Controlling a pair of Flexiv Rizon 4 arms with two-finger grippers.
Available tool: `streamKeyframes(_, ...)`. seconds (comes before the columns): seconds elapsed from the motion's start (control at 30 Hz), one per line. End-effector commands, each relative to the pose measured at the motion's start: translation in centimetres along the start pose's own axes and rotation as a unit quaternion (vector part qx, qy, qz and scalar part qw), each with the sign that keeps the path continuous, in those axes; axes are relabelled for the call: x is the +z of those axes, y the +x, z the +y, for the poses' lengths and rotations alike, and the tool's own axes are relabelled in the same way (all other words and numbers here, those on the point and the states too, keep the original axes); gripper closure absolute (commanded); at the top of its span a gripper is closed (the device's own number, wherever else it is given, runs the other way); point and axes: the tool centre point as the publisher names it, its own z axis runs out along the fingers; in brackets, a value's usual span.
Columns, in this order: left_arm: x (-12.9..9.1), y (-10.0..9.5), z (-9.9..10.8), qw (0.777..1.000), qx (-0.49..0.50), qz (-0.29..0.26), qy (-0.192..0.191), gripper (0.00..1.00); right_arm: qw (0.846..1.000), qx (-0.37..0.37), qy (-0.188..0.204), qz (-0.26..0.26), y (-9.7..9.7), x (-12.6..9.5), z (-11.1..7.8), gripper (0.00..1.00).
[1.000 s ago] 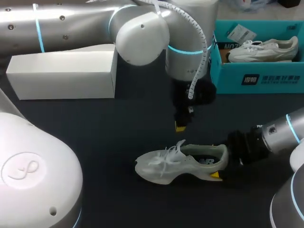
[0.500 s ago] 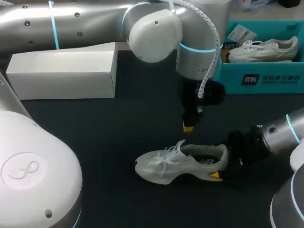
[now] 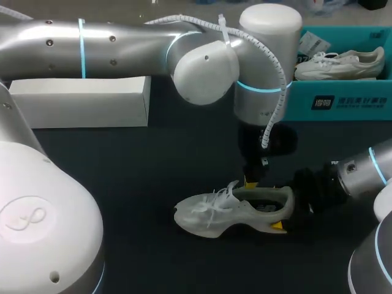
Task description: Take the shoe out of the shoebox, open the shoe tongue, remove and reinsert the insole, then place the shoe into the shoebox
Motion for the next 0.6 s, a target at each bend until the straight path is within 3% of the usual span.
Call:
streamKeyframes(0.03, -0.1, 0.0, -0.1, 1.0, 0.0, -0.001, -0.002, 1.0, 1.0, 0.0, 0.002, -0.001, 0.0, 0.2, 0.0, 1.0)
streamKeyframes(0.33, -0.1, 0.0, -0.1, 1.0, 0.0, -0.001, -0.002, 1.0, 1.0, 0.0, 0.002, -0.001, 0.0, 0.2, 0.0, 1.0)
streamKeyframes(0.6, 2.2, 1.5, -3.4, 0.999, 0.044, 0.007, 0.012, 1.0, 1.0, 0.0, 0.002, -0.001, 0.0, 0.2, 0.0, 1.0)
